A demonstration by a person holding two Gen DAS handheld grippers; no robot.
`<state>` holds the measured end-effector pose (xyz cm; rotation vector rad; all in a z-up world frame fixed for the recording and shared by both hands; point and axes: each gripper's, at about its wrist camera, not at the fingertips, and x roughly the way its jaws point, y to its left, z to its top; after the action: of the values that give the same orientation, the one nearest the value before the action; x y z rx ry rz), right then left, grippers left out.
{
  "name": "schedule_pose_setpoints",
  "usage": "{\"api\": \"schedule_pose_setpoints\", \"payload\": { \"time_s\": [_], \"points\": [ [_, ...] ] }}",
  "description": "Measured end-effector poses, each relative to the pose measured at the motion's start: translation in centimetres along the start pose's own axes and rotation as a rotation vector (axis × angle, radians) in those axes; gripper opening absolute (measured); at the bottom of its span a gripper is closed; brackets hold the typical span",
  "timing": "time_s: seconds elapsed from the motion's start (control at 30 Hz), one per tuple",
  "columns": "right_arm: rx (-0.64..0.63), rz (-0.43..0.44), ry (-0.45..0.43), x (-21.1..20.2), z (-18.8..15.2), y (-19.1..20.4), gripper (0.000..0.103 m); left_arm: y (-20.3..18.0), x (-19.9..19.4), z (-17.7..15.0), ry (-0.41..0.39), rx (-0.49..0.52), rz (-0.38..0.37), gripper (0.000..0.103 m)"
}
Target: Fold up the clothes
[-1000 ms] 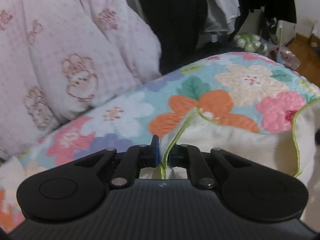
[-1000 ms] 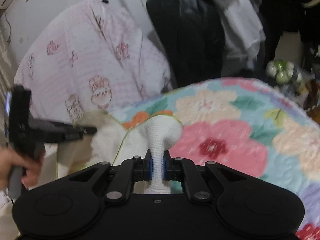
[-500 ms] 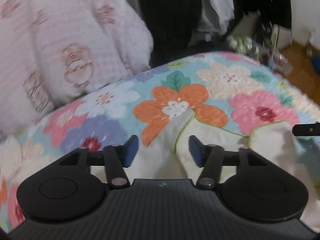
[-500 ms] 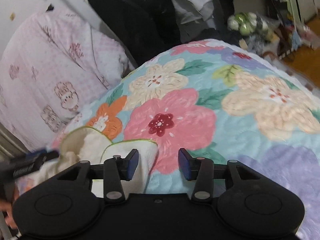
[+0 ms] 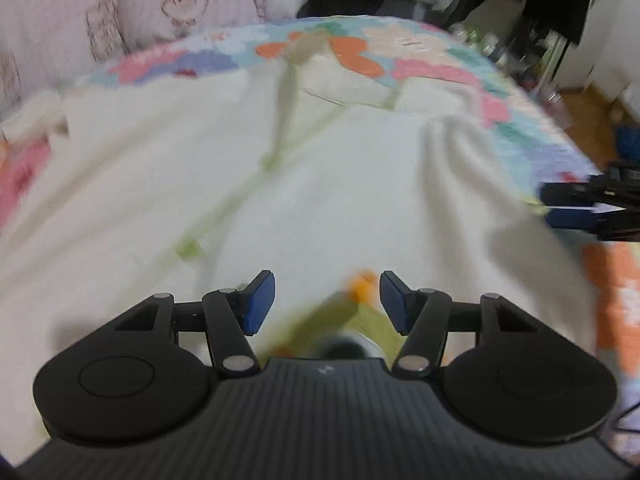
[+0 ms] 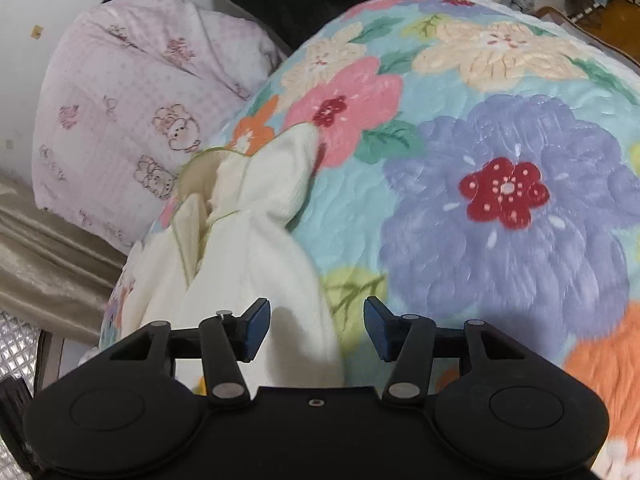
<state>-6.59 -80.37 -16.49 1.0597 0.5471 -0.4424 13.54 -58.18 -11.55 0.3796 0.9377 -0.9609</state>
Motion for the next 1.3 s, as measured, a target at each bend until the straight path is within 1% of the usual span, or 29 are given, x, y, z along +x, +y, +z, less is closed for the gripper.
{"api": "schedule_pose_setpoints", "payload": {
  "time_s": [0.07, 0.13, 0.2, 0.27, 0.33, 0.5, 0.53, 0.57, 0.6, 0.63, 0.67, 0.7, 0.73, 0.8, 0.87, 0.9, 0.93, 1.0, 1.03, 1.07, 1.1, 1.13, 1.17, 1.2, 1.3],
  "points": [
    [-0.008, 0.048, -0.001, 0.1, -0.2, 0.4, 0.059, -0.2, -0.2, -1.7, -0.002, -0.059, -0.045, 0.058],
    [-0.017, 0.067, 0.007, 1.3, -0.3, 0.4, 0.058, -0.4, 0.2, -3.0, 0.007, -0.078, -0.023, 0.058],
    [-0.079, -0.029, -0.005, 2.7, -0.5, 1.1, 0.047, -0.7, 0.4, -4.1, 0.012, -0.085, 0.009, 0.059],
    [-0.177, -0.055, 0.004, 3.7, -0.7, 2.0, 0.009, -0.9, 0.1, -4.7, 0.001, -0.087, 0.01, 0.061],
    [-0.254, -0.072, -0.001, 4.1, -0.9, 2.6, 0.008, -1.1, -0.2, -5.2, -0.007, -0.095, 0.001, 0.061],
    [-0.348, -0.159, -0.153, -3.3, -0.8, 4.4, 0.004, -1.9, -1.0, -6.5, 0.05, -0.185, -0.082, 0.06],
    [-0.341, -0.164, -0.162, -3.8, -0.7, 4.3, 0.003, -2.3, -1.2, -6.9, 0.063, -0.2, -0.103, 0.06],
    [-0.371, -0.253, -0.131, -2.7, -0.9, 4.2, 0.0, -2.8, -1.3, -7.3, 0.079, -0.2, -0.111, 0.06],
    [-0.4, -0.342, -0.1, -1.6, -1.1, 4.1, 0.0, -3.5, -1.2, -7.8, 0.097, -0.177, -0.102, 0.06],
    [-0.441, -0.473, -0.048, 0.2, -1.5, 3.5, 0.0, -4.2, -1.1, -8.2, 0.109, -0.153, -0.088, 0.06],
    [-0.449, -0.514, -0.012, 1.2, -1.6, 2.5, 0.0, -4.8, -1.1, -8.6, 0.103, -0.125, -0.066, 0.06],
    [-0.383, -0.456, -0.028, 0.5, -1.1, 1.6, 0.0, -5.2, -1.4, -8.9, 0.088, -0.106, -0.05, 0.06],
    [-0.317, -0.399, -0.043, -0.1, -0.5, 0.6, 0.0, -5.1, -1.9, -9.0, 0.074, -0.109, -0.044, 0.061],
    [-0.186, -0.285, -0.074, -1.4, 0.5, -1.3, 0.01, -4.3, -3.3, -9.3, 0.036, -0.142, -0.042, 0.061],
    [-0.106, -0.2, -0.083, -1.9, 0.8, -2.4, 0.011, -3.0, -5.1, -9.9, -0.005, -0.182, -0.035, 0.061],
    [-0.067, -0.158, -0.087, -2.1, 1.0, -2.9, 0.011, -2.2, -6.3, -10.5, -0.022, -0.191, -0.008, 0.061],
    [-0.072, -0.155, -0.087, -1.9, 1.0, -2.6, 0.011, -1.3, -7.4, -11.3, -0.037, -0.194, 0.031, 0.061],
    [-0.151, -0.17, -0.114, -1.6, 0.0, 0.0, 0.011, 0.5, -9.6, -12.7, -0.062, -0.203, 0.126, 0.061],
    [-0.244, -0.165, -0.125, -1.5, -1.2, 2.8, 0.014, 1.7, -10.8, -13.5, -0.069, -0.213, 0.177, 0.061],
    [-0.337, -0.16, -0.137, -1.5, -2.5, 5.5, 0.024, 3.1, -11.8, -14.4, -0.071, -0.227, 0.227, 0.061],
    [-0.43, -0.154, -0.148, -1.5, -3.7, 8.3, 0.032, 4.6, -12.8, -15.4, -0.07, -0.247, 0.274, 0.061],
    [-0.481, -0.083, -0.136, -1.1, -5.5, 10.8, 0.043, 6.2, -13.7, -16.4, -0.059, -0.273, 0.314, 0.061],
    [-0.531, -0.012, -0.123, -0.7, -7.3, 13.3, 0.044, 8.1, -14.5, -17.5, -0.042, -0.308, 0.355, 0.061],
    [-0.554, 0.078, -0.075, 0.2, -9.1, 15.4, 0.044, 9.9, -15.6, -18.7, -0.033, -0.345, 0.391, 0.061],
    [-0.617, 0.257, 0.079, 2.7, -13.8, 19.4, 0.044, 14.5, -19.0, -21.9, -0.049, -0.447, 0.455, 0.06]
  ]
}}
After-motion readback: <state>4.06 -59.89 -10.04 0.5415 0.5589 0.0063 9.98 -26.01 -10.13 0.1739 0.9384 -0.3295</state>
